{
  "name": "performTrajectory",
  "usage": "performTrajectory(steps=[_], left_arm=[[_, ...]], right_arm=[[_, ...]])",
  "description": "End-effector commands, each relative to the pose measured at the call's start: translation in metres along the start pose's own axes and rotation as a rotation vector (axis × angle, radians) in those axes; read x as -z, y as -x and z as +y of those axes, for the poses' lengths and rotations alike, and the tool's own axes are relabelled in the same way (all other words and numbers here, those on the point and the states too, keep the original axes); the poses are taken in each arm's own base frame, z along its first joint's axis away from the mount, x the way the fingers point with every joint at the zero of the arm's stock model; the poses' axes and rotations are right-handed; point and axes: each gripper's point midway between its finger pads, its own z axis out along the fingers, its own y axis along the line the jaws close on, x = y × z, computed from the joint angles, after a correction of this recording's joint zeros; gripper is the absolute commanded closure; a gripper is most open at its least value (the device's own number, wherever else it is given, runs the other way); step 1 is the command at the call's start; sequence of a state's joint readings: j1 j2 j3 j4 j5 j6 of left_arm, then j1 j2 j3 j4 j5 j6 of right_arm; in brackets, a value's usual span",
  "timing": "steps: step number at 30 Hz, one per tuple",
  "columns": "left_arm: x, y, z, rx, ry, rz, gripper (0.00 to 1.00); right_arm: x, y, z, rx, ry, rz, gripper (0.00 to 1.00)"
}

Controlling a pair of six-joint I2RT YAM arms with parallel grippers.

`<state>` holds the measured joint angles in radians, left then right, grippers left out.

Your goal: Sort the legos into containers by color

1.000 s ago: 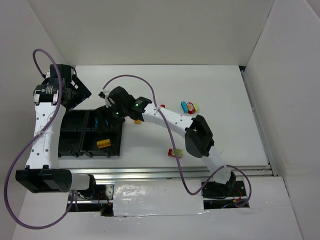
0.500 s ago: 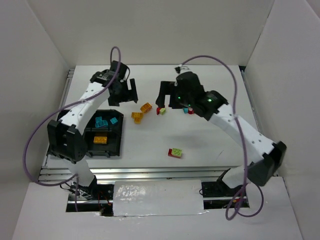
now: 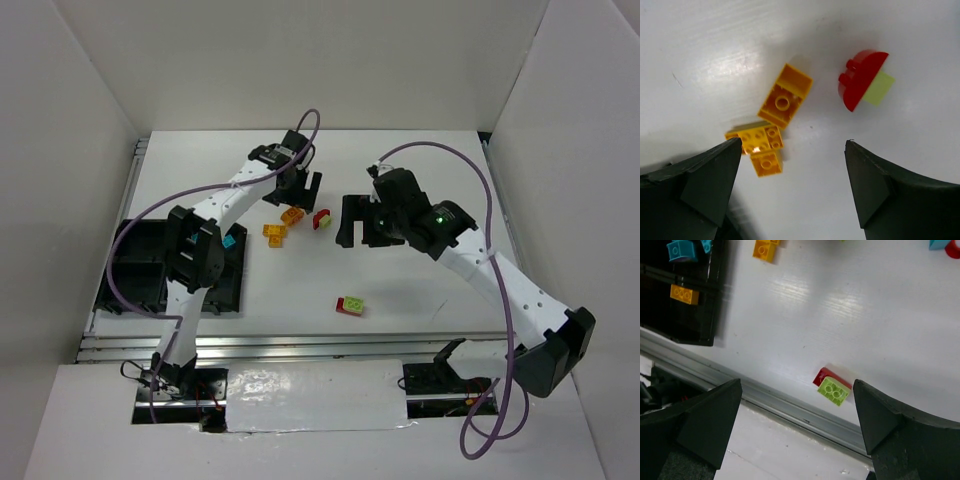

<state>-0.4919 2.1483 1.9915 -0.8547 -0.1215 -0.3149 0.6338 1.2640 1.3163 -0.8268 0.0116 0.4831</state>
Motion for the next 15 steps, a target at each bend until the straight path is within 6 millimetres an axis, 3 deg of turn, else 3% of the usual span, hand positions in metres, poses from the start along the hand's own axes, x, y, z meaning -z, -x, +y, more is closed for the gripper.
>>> performTrajectory(steps=[1,8,15], left_arm=[[-0.017,0.016,0.014,-0.074,-0.004,-0.021,0.04],[-0.039,0.016,0.019,-0.106,-0.007,-0.023,0.09],[-0.057,-0.001,0.012,-0.115,-0.061,0.030,0.11]], right_arm=[[0.017,0.004,0.014,0.036,0.112,-0.040,0.00],[0.013,0.002,0.027,0.070,0.175,0.010,0.00],[0.008,0.003,0.026,0.091,0.162,0.029,0.00]])
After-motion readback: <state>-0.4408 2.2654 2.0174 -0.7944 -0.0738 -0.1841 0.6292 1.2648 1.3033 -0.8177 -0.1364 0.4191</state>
